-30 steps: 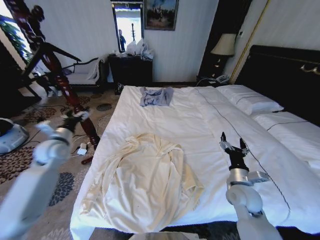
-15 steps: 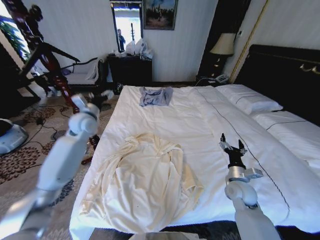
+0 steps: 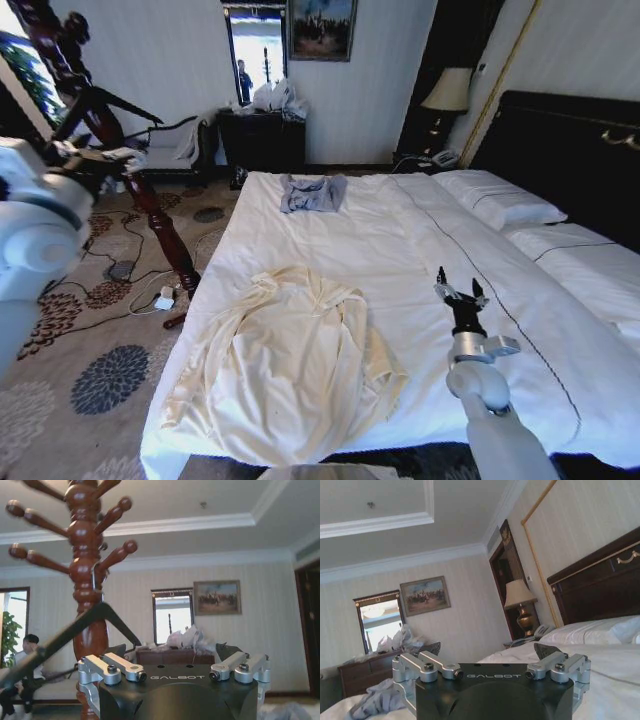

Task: Pick up the clothes from the bed and hang them on the clothes hanger.

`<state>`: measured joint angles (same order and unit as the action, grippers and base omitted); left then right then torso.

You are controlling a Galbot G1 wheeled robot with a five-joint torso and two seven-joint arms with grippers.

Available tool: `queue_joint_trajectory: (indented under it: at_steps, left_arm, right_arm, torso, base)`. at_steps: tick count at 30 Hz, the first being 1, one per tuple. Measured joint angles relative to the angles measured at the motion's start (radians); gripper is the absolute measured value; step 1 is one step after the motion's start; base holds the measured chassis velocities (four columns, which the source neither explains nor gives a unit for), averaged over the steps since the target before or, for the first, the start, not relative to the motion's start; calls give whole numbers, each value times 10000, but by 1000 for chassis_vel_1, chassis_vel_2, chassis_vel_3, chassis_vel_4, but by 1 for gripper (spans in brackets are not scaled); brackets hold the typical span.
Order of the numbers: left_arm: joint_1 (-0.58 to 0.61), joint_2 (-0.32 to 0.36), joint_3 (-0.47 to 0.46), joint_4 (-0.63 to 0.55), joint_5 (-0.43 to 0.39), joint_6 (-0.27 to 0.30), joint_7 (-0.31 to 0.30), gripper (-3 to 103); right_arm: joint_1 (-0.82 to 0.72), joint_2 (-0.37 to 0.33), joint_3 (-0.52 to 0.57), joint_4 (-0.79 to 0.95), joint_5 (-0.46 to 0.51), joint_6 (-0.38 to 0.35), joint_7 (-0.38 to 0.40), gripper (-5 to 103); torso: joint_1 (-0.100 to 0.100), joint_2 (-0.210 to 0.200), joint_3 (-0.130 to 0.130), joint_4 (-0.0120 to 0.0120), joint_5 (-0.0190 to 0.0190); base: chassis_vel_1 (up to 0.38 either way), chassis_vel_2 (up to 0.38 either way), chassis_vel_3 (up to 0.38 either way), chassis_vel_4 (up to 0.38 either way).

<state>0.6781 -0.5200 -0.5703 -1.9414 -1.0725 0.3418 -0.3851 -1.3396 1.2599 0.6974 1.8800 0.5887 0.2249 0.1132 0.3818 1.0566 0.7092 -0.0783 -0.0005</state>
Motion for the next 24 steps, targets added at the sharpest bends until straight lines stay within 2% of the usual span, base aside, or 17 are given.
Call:
queue_joint_trajectory:
  at_steps: [1, 4, 7, 10, 11, 14, 17, 18, 20, 21, 24]
  left_arm:
    - [0, 0, 0, 0, 0, 0, 0, 100]
    - [-603, -505, 397, 916, 374, -538, 403, 100]
    - [-1039, -600, 633, 1292, 361, -647, 551, 100]
    - [-2503, -737, 1478, 2073, 251, -769, 810, 100]
    - [-2503, -737, 1478, 2073, 251, -769, 810, 100]
    - [-3949, -975, 2379, 2819, 280, -750, 821, 100]
    - [-4757, -1050, 2780, 3178, 322, -338, 441, 100]
    - [-4997, -1048, 2837, 3268, 317, -80, 252, 100]
    - [-5595, -894, 2926, 3621, 348, 798, -187, 100]
    - [-5595, -894, 2926, 3621, 348, 798, -187, 100]
    - [-6189, -732, 2973, 4289, 554, 1732, -484, 100]
  right_arm:
    - [0, 0, 0, 0, 0, 0, 0, 100]
    - [-24, 60, -164, 6, -125, 4, 12, 100]
    - [-37, 53, -169, 16, -138, 4, 21, 100]
    - [-38, 6, -77, -12, -140, 4, 38, 100]
    - [-38, 6, -77, -12, -140, 4, 38, 100]
    - [-12, 25, -19, -69, -140, 3, 52, 100]
    - [-5, 78, 2, -95, -142, 0, 62, 100]
    - [-6, 89, 15, -100, -145, 0, 63, 100]
    - [-49, 104, 72, -129, -165, 0, 63, 100]
    - [-49, 104, 72, -129, -165, 0, 63, 100]
    - [-76, 118, 129, -216, -185, 28, 55, 100]
  torso:
    - [0, 0, 0, 0, 0]
    - [2, 0, 0, 2, 1]
    - [1, 0, 0, 8, 2]
    - [1, 0, 0, 6, 6]
    - [1, 0, 0, 6, 6]
    - [2, 0, 1, 0, 8]
    - [3, -1, 1, -1, 6]
    - [3, -1, 1, 1, 8]
    - [1, -1, 0, 7, 8]
    - [1, -1, 0, 7, 8]
    - [1, 0, -1, 10, 5]
  base:
    - [0, 0, 0, 0]
    - [0, 0, 0, 0]
    - [0, 0, 0, 0]
    - [0, 0, 0, 0]
    - [0, 0, 0, 0]
    - [0, 0, 0, 0]
    - [0, 0, 0, 0]
    - [0, 0, 0, 0]
    - [0, 0, 0, 0]
    - [0, 0, 0, 0]
    - [0, 0, 0, 0]
